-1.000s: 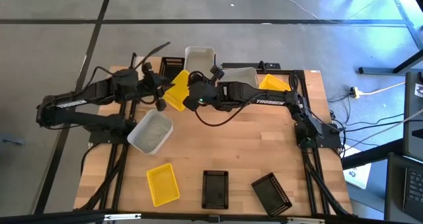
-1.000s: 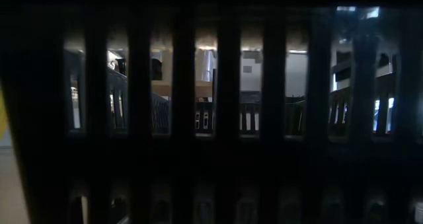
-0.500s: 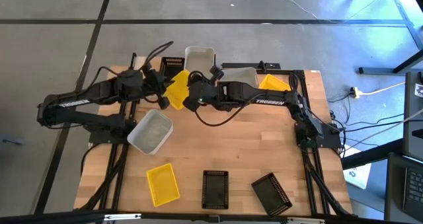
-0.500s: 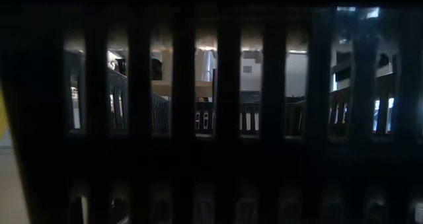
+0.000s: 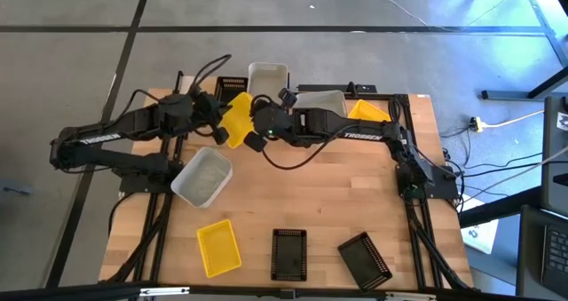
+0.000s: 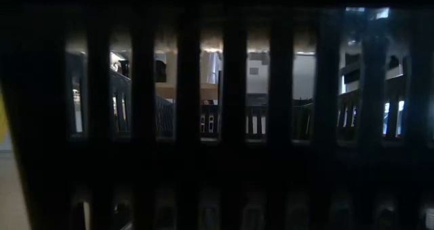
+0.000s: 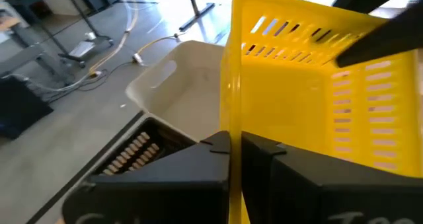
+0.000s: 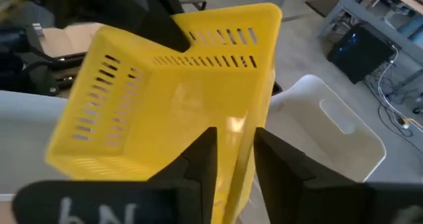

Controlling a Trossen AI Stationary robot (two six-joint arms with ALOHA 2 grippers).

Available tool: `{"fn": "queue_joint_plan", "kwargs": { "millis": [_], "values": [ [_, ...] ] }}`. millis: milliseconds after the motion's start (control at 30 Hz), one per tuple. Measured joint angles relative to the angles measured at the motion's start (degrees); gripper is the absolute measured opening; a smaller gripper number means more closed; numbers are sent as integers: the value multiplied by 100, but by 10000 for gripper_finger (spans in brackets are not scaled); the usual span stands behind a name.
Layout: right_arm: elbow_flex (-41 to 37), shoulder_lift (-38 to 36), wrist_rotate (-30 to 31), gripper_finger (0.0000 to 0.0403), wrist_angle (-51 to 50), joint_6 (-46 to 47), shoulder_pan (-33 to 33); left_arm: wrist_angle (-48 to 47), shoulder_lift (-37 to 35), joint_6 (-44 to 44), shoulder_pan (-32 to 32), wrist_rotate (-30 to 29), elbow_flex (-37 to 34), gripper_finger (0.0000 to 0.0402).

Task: Stack baskets on shelf by color
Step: Put the middle yellow bin on the shelf

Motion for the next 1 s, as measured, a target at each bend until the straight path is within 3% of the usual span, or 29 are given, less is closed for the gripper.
{"fn": "queue_joint_plan", "kwargs": {
  "millis": [300,433,700,900,1000],
  "values": [
    [7,0,45,100,343,-1053,0,-3,-168,-106,4,-758,0,0],
    [7,0,507,100,594,-1718,29,4,-321,-17,4,-1016,0,0],
    [7,0,1380,100,1195,-2919,112,4,-687,2,6,-2342,0,0],
    [7,0,1394,100,1525,-3428,114,-45,-784,0,88,-3412,0,0],
    [7,0,1394,100,1540,-3447,114,-270,-784,-190,239,-3556,0,0]
  ]
}}
